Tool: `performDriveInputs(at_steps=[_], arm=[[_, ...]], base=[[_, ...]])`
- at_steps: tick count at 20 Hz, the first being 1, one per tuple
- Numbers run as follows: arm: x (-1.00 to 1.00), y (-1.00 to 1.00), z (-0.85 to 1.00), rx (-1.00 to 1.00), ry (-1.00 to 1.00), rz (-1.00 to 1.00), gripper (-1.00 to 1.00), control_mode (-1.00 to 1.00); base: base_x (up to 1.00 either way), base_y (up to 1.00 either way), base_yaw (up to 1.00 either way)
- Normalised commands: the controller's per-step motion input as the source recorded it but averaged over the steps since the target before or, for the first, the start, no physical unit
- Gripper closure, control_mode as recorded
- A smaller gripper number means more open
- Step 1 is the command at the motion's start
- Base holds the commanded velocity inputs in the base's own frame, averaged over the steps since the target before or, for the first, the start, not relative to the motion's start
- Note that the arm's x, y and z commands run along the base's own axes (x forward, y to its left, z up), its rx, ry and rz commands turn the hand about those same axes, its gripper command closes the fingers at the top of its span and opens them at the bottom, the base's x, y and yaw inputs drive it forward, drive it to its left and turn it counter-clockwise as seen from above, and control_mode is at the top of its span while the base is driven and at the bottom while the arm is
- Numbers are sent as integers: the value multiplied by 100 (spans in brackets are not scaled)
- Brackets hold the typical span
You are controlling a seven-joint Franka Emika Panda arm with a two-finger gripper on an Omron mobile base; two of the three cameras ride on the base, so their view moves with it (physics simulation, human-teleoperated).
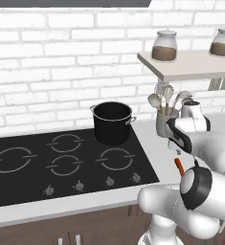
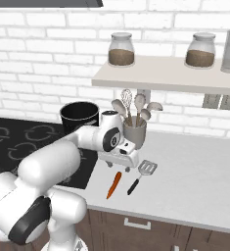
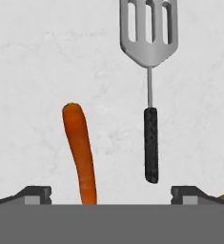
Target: Put the carrot and potato in the pot. Retrieve the spatula and lightly stir the vegetables in the pot.
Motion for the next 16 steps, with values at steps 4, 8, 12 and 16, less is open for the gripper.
performDriveInputs(at_steps=[4,8,12,16], arm=[[16,5,-50,5,11,4,-100,-100],[32,2,-50,2,9,4,-100,-100],[22,0,-46,0,4,6,-100,-100],[21,0,-43,0,1,5,-100,-100]], base=[[0,0,0],[0,0,0],[0,0,0],[0,0,0]])
